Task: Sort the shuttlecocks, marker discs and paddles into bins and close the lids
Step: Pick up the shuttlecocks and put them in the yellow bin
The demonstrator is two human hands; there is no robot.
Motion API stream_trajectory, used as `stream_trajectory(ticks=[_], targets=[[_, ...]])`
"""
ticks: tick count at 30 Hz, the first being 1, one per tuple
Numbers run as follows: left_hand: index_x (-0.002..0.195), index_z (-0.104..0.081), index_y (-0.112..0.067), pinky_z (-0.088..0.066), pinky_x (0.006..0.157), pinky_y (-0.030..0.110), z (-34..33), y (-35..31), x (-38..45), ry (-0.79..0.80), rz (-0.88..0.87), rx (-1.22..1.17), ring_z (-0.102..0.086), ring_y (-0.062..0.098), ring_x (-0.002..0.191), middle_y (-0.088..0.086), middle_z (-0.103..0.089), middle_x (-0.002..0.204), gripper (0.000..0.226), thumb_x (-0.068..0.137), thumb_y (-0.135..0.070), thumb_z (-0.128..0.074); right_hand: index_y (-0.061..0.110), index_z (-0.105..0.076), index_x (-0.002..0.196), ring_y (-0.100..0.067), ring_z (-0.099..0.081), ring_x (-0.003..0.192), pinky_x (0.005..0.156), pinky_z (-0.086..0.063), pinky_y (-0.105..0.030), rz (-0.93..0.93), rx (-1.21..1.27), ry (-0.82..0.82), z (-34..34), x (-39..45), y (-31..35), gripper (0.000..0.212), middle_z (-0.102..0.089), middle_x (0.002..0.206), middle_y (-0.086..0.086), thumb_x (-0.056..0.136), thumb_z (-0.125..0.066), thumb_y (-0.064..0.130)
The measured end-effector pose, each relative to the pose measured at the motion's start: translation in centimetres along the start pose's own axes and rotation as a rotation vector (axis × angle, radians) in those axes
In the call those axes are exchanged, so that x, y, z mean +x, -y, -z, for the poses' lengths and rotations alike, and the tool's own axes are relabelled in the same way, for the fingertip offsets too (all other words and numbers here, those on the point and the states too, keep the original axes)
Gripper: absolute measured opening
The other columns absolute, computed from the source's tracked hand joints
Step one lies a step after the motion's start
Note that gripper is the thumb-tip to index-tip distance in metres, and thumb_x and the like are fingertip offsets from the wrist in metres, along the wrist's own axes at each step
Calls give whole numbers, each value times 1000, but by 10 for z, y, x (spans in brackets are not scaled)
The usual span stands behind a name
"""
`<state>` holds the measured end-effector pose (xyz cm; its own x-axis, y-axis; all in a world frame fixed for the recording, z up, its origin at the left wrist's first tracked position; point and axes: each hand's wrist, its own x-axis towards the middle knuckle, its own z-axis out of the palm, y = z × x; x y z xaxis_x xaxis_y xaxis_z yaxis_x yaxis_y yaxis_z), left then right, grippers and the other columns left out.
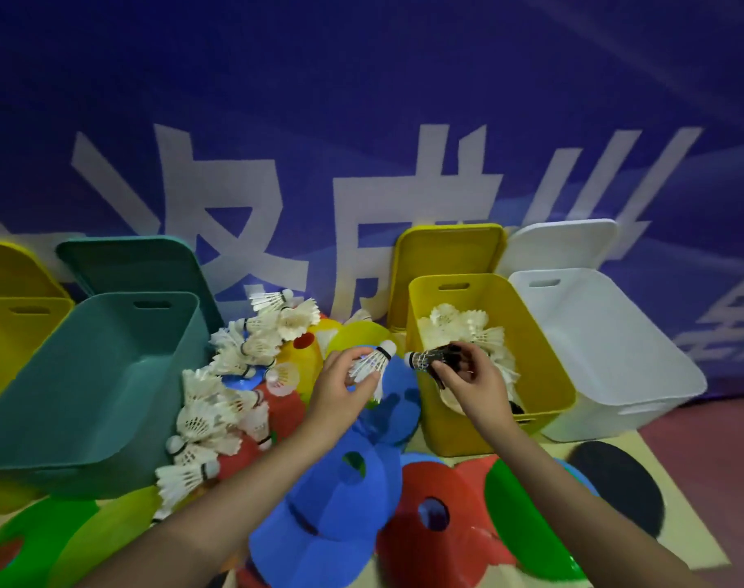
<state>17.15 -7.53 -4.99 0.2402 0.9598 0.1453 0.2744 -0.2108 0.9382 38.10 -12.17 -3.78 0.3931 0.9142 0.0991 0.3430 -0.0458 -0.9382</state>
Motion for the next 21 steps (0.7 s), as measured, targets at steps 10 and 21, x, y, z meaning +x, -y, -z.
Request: stream_trajectory(ticks=[10, 21], targets=[[113, -57, -30, -44, 74, 6, -91, -31, 22, -50, 7, -63, -53, -10, 97, -8, -55, 113, 28, 90, -15, -62, 14, -59, 115, -15, -60, 88, 73, -44, -28, -115, -409, -26, 113, 42, -67, 43, -62, 94, 5, 81, -73, 37], [116, -58, -28, -42, 72, 3, -135, -35, 35, -102, 66, 2, -48, -20, 94, -10, -52, 113, 28, 91, -17, -62, 18, -36, 143, -22, -41, 130, 103, -39, -34, 245, -801, 494, 94, 82, -87, 66, -43, 144, -3, 86, -66, 35]])
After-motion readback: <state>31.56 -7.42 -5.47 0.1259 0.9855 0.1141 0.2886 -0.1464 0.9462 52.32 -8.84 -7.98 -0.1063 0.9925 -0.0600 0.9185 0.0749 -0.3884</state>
